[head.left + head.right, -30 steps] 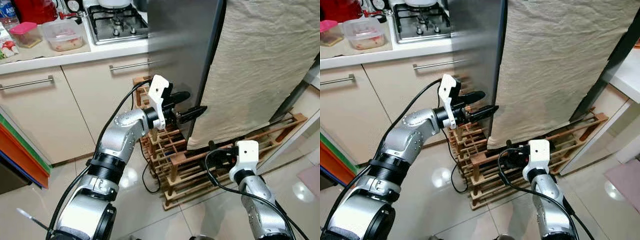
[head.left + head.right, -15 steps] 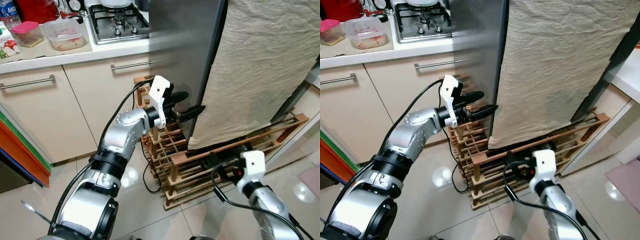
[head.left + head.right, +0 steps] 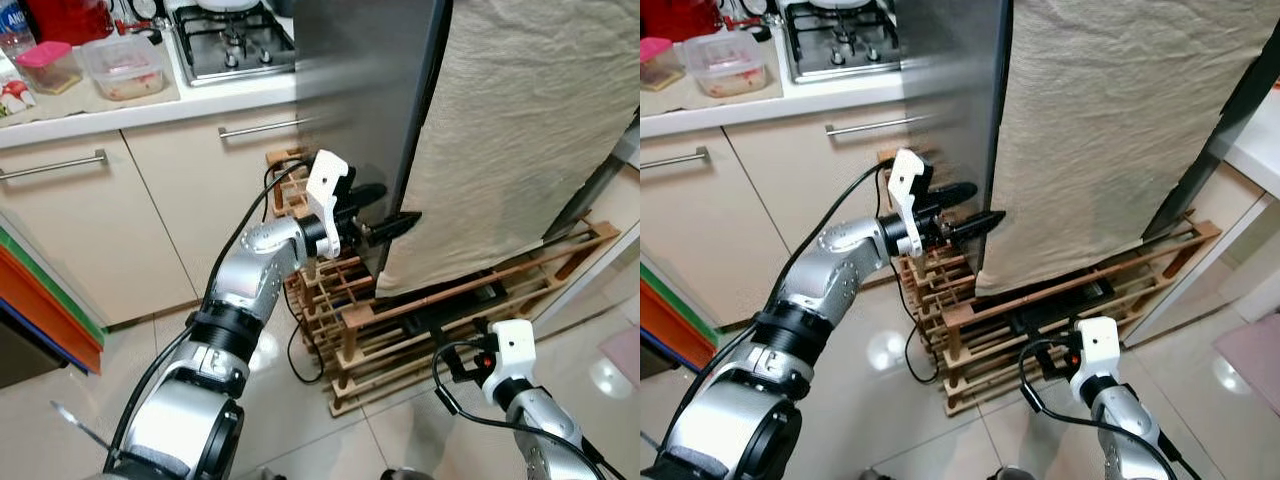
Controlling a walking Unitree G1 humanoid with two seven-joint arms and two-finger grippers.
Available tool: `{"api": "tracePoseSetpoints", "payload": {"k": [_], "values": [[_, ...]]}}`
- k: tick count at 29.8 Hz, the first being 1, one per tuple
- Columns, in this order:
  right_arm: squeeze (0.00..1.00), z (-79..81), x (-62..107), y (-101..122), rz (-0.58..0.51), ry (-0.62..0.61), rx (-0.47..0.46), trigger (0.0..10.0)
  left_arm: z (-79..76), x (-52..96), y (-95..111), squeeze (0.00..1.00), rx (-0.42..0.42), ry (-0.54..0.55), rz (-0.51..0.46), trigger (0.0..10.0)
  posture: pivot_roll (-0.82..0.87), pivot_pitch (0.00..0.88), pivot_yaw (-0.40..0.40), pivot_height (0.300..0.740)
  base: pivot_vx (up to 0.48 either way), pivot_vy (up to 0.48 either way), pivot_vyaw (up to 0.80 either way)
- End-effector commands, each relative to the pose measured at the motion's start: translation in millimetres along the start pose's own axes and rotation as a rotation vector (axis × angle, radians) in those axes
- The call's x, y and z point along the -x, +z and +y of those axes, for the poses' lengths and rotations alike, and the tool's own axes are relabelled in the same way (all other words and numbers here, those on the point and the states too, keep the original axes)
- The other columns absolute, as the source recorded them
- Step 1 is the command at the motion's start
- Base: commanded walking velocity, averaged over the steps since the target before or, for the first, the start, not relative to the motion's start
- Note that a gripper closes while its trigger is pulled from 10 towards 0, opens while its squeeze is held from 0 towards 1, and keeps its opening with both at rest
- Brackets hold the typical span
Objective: Restocking fridge
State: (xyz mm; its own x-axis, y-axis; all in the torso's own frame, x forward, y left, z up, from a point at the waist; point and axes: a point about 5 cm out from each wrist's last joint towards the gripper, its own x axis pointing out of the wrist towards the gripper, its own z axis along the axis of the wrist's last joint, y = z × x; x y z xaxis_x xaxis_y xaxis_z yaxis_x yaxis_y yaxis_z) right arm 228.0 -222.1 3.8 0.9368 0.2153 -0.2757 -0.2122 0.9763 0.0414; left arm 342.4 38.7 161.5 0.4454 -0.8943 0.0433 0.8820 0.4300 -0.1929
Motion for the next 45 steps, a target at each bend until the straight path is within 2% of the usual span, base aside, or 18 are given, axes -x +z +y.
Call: {"api": "tracePoseSetpoints", "payload": {"k": [1, 11, 17, 20, 24, 29, 36, 38, 40, 42, 45], "values": [[0.0, -3.8, 1.8, 3.9, -0.032, -0.009, 0.001, 10.0, -3.8, -1.3, 3.6, 0.0, -0.012, -0.024, -0.005, 10.0, -0.11, 0.017, 0.046, 0.74, 0.0, 0.0, 0.0], [0.0, -6.9, 3.3, 6.6, -0.069, 0.016, 0.004, 10.0, -0.5, -2.7, 4.7, 0.0, -0.009, -0.013, -0.005, 10.0, -0.1, 0.016, 0.043, 0.74, 0.0, 0.0, 0.0], [0.0, -6.0, 2.8, 6.4, -0.072, 0.013, 0.005, 10.0, -2.5, -8.8, 7.4, 0.0, 0.002, -0.031, -0.006, 10.0, -0.12, 0.024, 0.044, 0.74, 0.0, 0.0, 0.0], [0.0, -5.8, 2.2, 6.7, -0.073, 0.015, 0.004, 10.0, -2.0, -12.6, 10.5, 0.0, 0.051, -0.02, -0.035, 10.0, -0.12, 0.028, 0.044, 0.74, 0.0, 0.0, 0.0], [0.0, -6.2, 1.4, 7.5, -0.076, 0.016, 0.003, 10.0, -6.2, -18.8, 11.4, 0.0, 0.023, -0.043, -0.023, 10.0, -0.12, 0.028, 0.048, 0.74, 0.0, 0.0, 0.0], [0.0, 4.2, -9.4, 8.8, -0.074, 0.018, 0.001, 10.0, -6.9, -20.9, 15.4, 0.0, 0.044, -0.052, -0.044, 10.0, -0.12, 0.03, 0.048, 0.74, 0.0, 0.0, 0.0], [0.0, 9.6, -14.2, 9.0, -0.07, 0.025, 0.002, 10.0, -6.5, -24.9, 11.0, 0.0, 0.01, -0.028, -0.023, 10.0, -0.12, 0.03, 0.045, 0.74, 0.0, 0.0, 0.0], [0.0, 9.9, -15.3, 8.8, -0.069, 0.025, 0.001, 10.0, -7.6, -28.2, 6.0, 0.0, -0.079, -0.002, 0.012, 10.0, -0.12, 0.03, 0.045, 0.74, 0.0, 0.0, 0.0], [0.0, 10.3, -16.0, 8.4, -0.068, 0.025, 0.001, 10.0, -7.7, -29.7, 4.5, 0.0, -0.119, 0.011, 0.026, 10.0, -0.12, 0.03, 0.046, 0.74, 0.0, 0.0, 0.0], [0.0, 10.6, -16.3, 8.0, -0.067, 0.025, 0.0, 10.0, -8.0, -30.5, 4.0, 0.0, -0.125, 0.012, 0.029, 10.0, -0.12, 0.031, 0.047, 0.74, 0.0, 0.0, 0.0], [0.0, 11.1, -16.4, 6.8, -0.063, 0.026, -0.001, 10.0, -10.9, -32.3, 3.4, 0.0, -0.083, -0.018, 0.019, 10.0, -0.12, 0.031, 0.047, 0.74, 0.0, 0.0, 0.0]]}}
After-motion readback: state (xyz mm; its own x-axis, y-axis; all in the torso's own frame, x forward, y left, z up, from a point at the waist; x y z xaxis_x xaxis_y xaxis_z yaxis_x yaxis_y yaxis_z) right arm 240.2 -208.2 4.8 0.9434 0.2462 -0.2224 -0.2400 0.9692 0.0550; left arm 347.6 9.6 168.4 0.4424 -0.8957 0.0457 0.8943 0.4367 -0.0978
